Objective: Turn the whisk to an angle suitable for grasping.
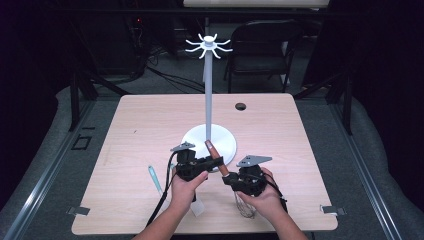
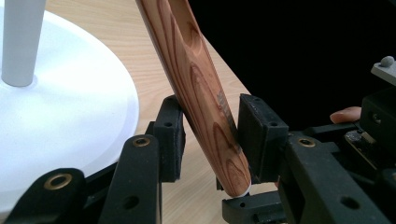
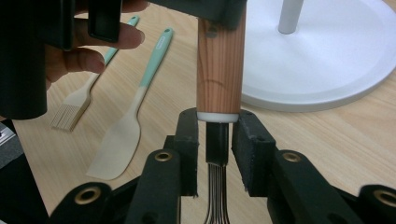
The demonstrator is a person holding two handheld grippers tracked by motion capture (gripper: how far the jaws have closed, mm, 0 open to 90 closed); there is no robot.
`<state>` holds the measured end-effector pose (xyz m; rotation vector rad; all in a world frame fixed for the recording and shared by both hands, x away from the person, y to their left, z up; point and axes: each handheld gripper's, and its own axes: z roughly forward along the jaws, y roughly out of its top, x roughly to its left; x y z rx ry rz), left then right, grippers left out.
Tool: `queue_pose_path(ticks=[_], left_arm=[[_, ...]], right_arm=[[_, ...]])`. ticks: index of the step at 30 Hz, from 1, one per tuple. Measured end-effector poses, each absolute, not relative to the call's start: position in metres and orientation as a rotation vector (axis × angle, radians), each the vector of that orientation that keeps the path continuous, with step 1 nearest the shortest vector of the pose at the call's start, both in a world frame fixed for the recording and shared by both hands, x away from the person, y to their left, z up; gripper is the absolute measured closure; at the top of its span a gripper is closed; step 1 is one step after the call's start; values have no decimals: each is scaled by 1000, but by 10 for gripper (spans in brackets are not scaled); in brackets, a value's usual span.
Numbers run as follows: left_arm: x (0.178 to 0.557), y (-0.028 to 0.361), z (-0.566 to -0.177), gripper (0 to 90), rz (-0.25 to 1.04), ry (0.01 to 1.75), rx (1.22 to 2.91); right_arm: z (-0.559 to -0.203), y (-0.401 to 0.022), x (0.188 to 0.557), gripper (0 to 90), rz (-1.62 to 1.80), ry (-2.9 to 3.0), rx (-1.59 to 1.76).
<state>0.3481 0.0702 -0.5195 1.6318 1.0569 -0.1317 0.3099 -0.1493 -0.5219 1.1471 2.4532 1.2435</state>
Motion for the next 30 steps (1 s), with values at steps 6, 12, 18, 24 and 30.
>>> queue_pose_path(ticks=[6, 12, 18, 24, 30], left_arm=[[347, 70, -519, 608, -126, 1047, 1635], [342, 64, -522, 590, -146, 1026, 1659], [337, 60, -526, 614, -165, 1023, 1661], [336, 60, -529, 627, -188, 1034, 1649], [334, 57, -531, 628, -192, 1043, 1649]], right_arm=[[-521, -149, 308, 730, 1241, 2440, 1123], [-520, -147, 307, 732, 1275, 2423, 1110], [-519, -148, 307, 733, 1282, 2414, 1110], [-519, -147, 307, 734, 1295, 2403, 1121], [-520, -145, 307, 733, 1307, 2404, 1118]])
